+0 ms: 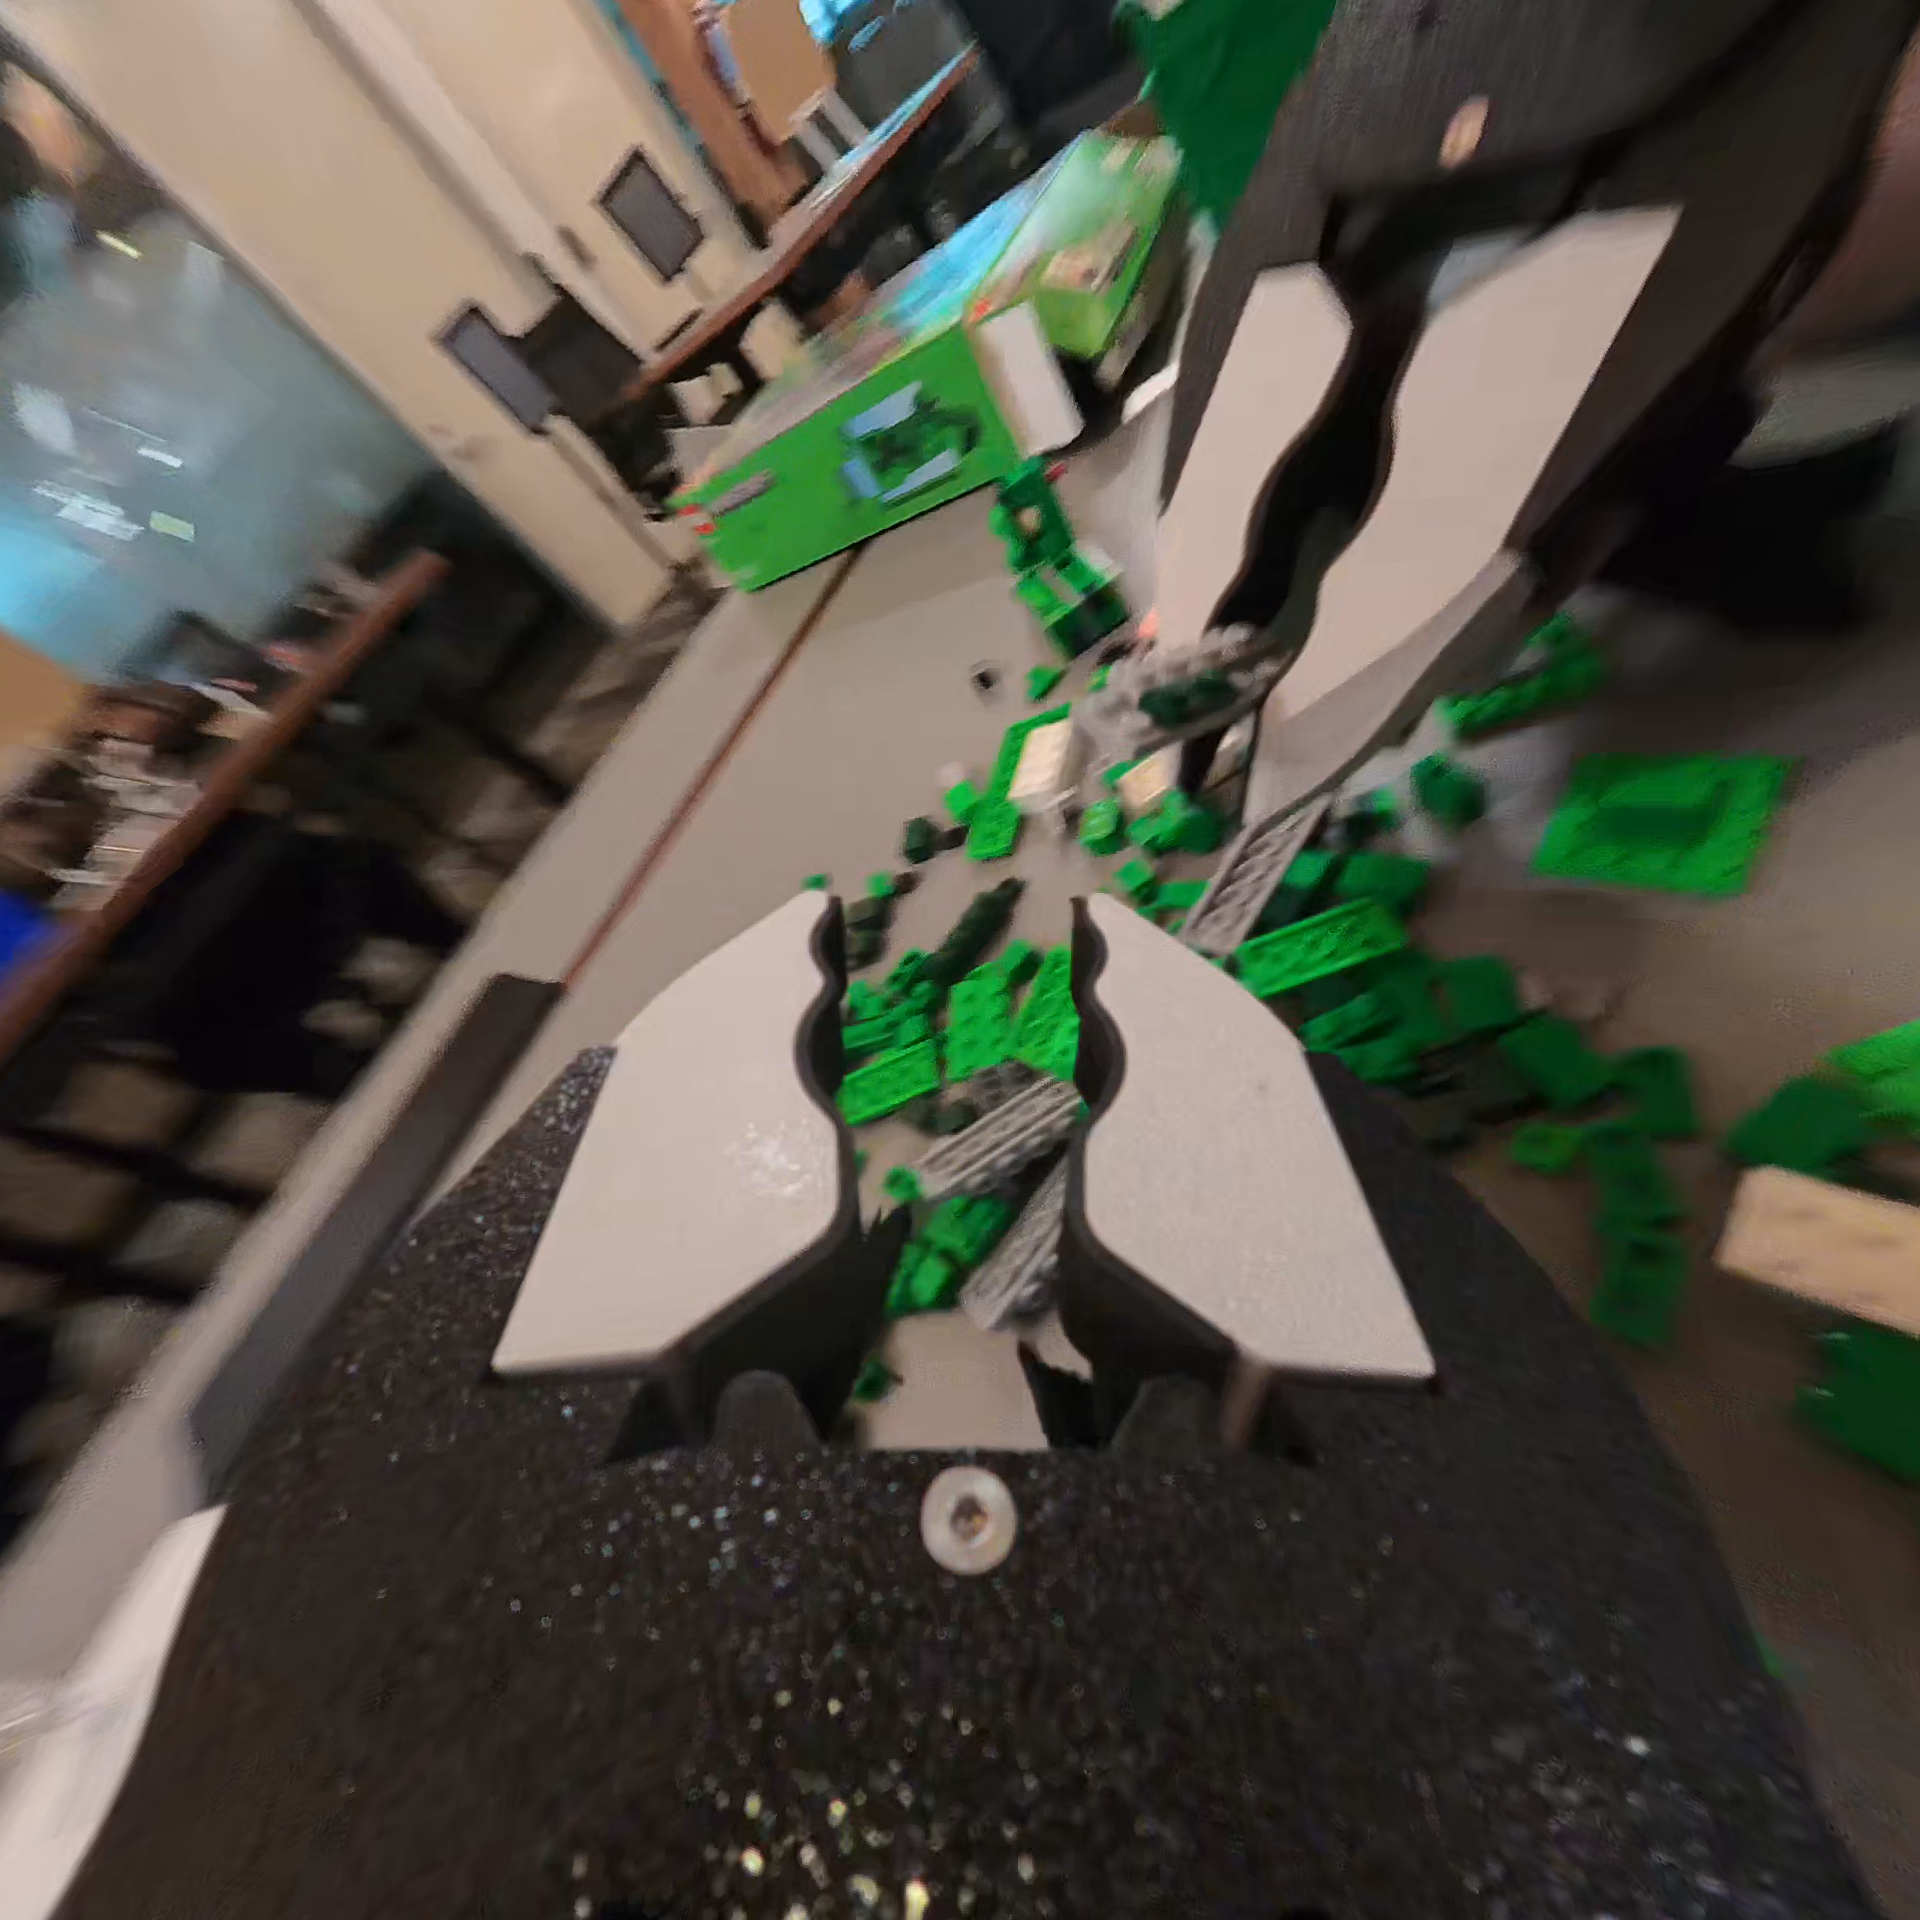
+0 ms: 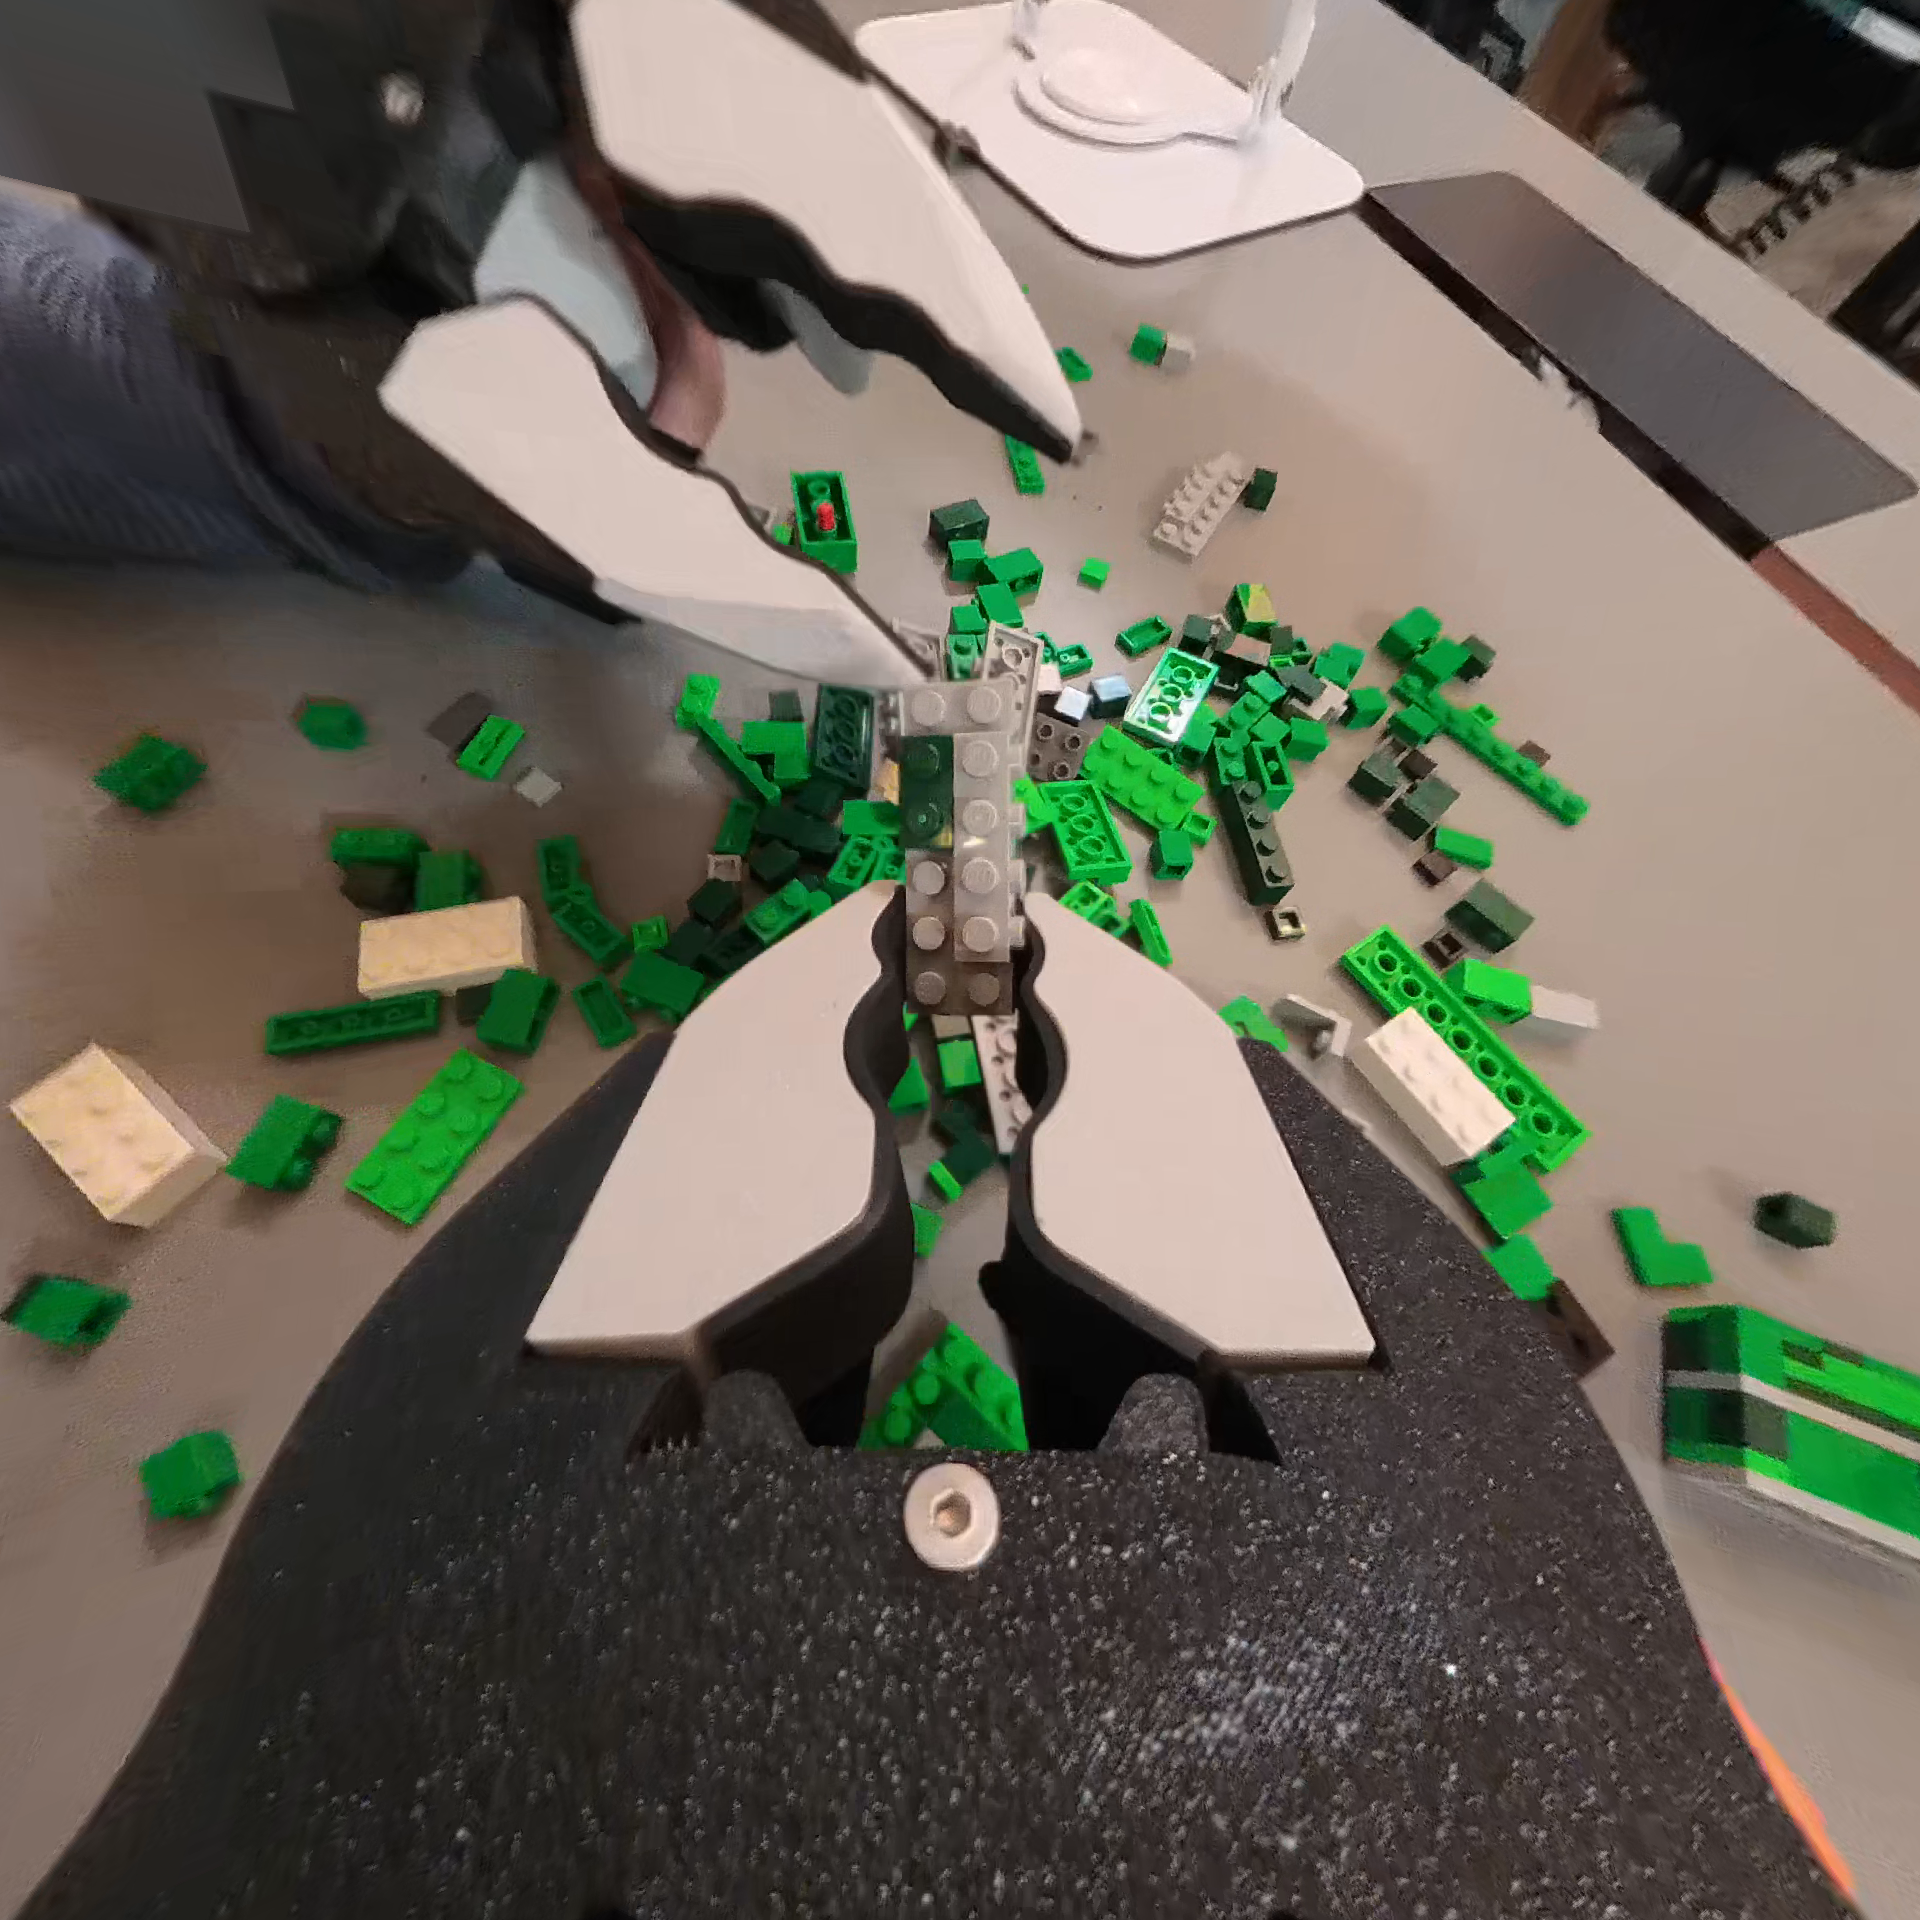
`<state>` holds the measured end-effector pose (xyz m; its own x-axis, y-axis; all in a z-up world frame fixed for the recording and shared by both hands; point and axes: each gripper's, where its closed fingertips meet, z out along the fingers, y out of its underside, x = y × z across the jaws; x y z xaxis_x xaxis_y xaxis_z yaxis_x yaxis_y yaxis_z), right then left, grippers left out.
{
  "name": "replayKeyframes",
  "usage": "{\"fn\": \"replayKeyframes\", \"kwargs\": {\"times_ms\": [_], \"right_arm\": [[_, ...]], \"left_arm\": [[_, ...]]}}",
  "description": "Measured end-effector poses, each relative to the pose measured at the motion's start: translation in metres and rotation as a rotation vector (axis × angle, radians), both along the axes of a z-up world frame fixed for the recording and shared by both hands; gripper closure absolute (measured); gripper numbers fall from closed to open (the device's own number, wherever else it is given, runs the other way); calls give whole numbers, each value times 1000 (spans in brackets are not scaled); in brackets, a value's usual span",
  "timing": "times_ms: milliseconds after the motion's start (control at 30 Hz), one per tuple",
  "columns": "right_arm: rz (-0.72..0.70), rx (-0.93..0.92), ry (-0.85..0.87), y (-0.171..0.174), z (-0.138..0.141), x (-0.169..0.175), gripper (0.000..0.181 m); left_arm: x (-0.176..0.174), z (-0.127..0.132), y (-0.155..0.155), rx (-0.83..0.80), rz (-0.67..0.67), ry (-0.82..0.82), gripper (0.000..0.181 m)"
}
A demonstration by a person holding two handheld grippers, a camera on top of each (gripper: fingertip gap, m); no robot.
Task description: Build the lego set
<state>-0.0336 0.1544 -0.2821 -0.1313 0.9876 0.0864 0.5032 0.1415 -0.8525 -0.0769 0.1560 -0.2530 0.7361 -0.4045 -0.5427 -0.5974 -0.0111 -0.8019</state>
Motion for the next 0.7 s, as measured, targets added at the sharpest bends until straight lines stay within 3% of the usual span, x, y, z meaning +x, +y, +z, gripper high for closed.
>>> {"fn": "replayKeyframes", "kwargs": {"times_ms": [100, 233, 300, 500, 600, 700], "right_arm": [[-28, -41, 1, -9, 5, -9, 165], [-25, -91, -58, -22, -2, -20, 165], [-23, -112, -50, -28, 1, -28, 165], [-29, -123, -66, -35, -2, -38, 165], [-32, -143, -92, -36, -8, -38, 165], [-29, -151, -119, -37, -14, -37, 165]], "left_arm": [[-5, -4, -4, 112, 43, 246, 127], [-8, -18, -9, 99, 43, 348, 93], [-18, -16, -9, 113, 66, 335, 100], [-20, -16, -21, 45, -53, 91, 157], [-21, -15, -23, 27, -74, 19, 157], [-21, -9, -23, 84, -77, 45, 144]]}}
